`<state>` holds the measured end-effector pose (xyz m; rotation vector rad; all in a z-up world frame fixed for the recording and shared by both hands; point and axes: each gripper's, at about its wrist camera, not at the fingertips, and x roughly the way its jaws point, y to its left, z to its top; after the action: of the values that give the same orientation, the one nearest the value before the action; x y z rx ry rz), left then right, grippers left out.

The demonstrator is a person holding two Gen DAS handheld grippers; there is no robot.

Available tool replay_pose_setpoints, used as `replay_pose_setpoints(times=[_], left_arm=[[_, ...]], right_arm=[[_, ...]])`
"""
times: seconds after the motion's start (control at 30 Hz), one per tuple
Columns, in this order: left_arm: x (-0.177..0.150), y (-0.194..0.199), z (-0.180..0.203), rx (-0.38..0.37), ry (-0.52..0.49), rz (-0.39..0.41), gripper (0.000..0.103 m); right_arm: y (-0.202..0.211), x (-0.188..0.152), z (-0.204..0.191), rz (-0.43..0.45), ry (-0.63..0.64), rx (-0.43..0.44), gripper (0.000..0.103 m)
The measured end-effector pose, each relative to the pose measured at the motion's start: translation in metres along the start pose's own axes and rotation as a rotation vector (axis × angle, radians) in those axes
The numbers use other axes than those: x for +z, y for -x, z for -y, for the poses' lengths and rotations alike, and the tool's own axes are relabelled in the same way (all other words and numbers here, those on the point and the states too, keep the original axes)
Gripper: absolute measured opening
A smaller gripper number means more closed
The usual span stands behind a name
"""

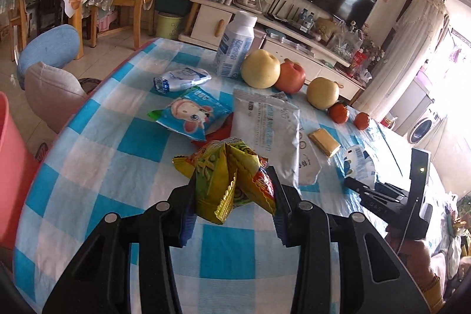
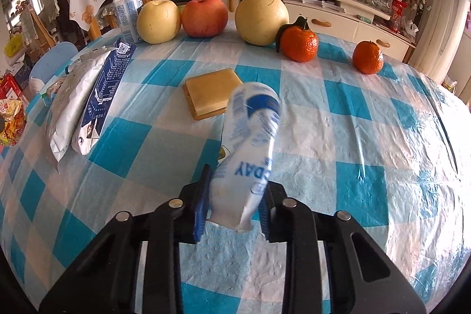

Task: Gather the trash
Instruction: 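Grasp and lift the white printed DAY bag with the right tool while the left tool lifts its bag, then carry both bags over the pink bucket and open both tools to drop them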

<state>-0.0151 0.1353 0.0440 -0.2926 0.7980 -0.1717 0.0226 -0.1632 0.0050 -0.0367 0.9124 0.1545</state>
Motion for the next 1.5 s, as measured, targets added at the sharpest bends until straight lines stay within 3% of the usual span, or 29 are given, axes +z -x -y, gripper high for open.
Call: replay_pose_setpoints(times=[0.27,0.73,0.97,1.17,1.5], left_arm=[[-0.001,-0.004,-0.028,0.029,0.029,-0.005,0.044],[0.006,0.02,-0.039,0.05,0.003,0.06,0.044],[0.013,0.044,-0.056,0.073,0.034,0.117,0.044],[0.023,0.078,-0.095,0.143,0.101,0.188,0.044],[0.022,0.13,-0.206,0.4,0.324,0.261,0.044]], right_arm=[[0.012,-0.006,-0.002,0.032,-0.049,0.084,0.028],[0.068,0.001,-0.059,0.157,0.012,0.15,0.028],[0.094,0.01,-0.126,0.183,0.119,0.238,0.028],[0.105,0.018,-0.205,0.185,0.253,0.328,0.028],[0.105,0.037,-0.355,0.171,0.478,0.496,0.028]])
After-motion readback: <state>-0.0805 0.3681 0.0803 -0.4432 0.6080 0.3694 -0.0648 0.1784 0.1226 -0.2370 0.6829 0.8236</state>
